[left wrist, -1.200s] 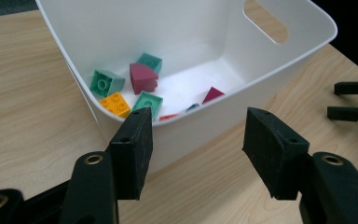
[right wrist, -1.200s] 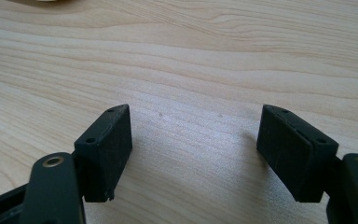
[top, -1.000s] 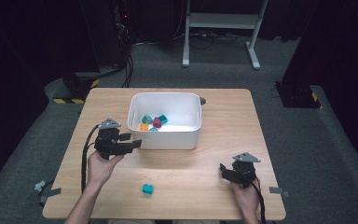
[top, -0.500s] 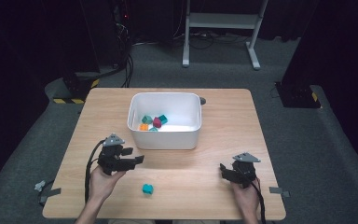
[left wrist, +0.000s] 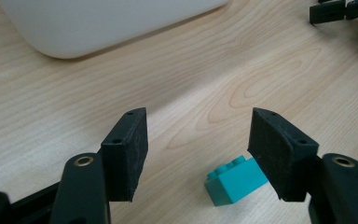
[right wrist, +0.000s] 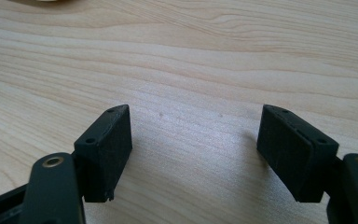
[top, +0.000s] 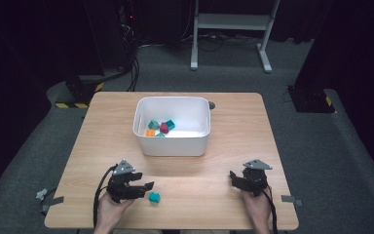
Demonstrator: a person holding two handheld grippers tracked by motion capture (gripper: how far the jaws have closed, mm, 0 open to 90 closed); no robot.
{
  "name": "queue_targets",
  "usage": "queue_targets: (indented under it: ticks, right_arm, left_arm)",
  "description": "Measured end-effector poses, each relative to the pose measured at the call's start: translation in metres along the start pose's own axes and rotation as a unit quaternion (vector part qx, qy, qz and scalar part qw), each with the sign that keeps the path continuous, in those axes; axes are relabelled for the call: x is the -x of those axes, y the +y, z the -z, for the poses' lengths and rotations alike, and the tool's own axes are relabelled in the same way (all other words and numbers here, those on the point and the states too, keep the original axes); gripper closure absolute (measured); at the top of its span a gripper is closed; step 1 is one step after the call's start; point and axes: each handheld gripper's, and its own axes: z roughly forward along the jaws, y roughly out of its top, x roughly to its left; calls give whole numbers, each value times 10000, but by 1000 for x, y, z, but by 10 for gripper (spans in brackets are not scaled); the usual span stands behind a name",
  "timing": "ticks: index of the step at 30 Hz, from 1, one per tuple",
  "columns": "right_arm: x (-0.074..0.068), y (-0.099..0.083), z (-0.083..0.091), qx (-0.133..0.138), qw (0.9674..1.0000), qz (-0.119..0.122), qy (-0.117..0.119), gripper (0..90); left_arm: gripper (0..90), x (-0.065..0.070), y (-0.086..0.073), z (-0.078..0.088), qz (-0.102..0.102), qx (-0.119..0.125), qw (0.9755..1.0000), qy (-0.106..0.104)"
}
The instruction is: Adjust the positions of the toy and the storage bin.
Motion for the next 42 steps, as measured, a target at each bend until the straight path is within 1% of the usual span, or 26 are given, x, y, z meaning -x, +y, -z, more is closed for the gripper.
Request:
queue_targets:
  ticks: [2,5,8,12,15,16,18,20,27,28,31,33,38,42]
  right_arm:
    - [0,0,0,0,10000,0,1,263]
    - [0,0,0,1,10000,0,1,262]
    - [0,0,0,0,10000,1,0,262]
    - [0,0,0,-1,10000,1,-1,263]
    - [0,0,0,-1,10000,1,0,262]
    - [0,0,0,-1,10000,2,-1,263]
    - [0,0,0,-1,10000,1,-1,263]
    - [0,0,0,-1,10000,0,-1,262]
    - [0,0,0,-1,10000,1,-1,263]
    - [0,0,0,-1,10000,-1,0,263]
    - [0,0,0,1,10000,0,2,263]
    - [0,0,0,1,10000,3,2,263]
    - [0,0,0,0,10000,5,3,262]
    - [0,0,0,3,10000,11,4,262]
  left_arm:
    - [376,2,-6,-2,12,8,10000,5]
    - [377,2,-12,-5,73,-41,9999,-68]
    - [377,5,-16,-7,74,-91,9998,-130]
    - [376,11,-20,-12,25,-179,9997,-187]
    - [375,15,-23,-17,-32,-280,9995,-144]
    - [375,15,-24,-18,-49,-278,9995,-143]
    - [374,16,-23,-19,-19,-271,9995,-188]
    - [375,17,-23,-21,-16,-263,9995,-181]
    - [392,25,-26,-30,-132,-425,9988,-203]
    - [398,25,-26,-31,-170,-439,9987,-191]
    - [420,27,-26,-35,-194,-479,9985,-192]
    - [451,27,-27,-36,-229,-501,9983,-197]
    - [507,26,-28,-39,-208,-525,9982,-201]
    - [517,26,-27,-39,-189,-510,9983,-213]
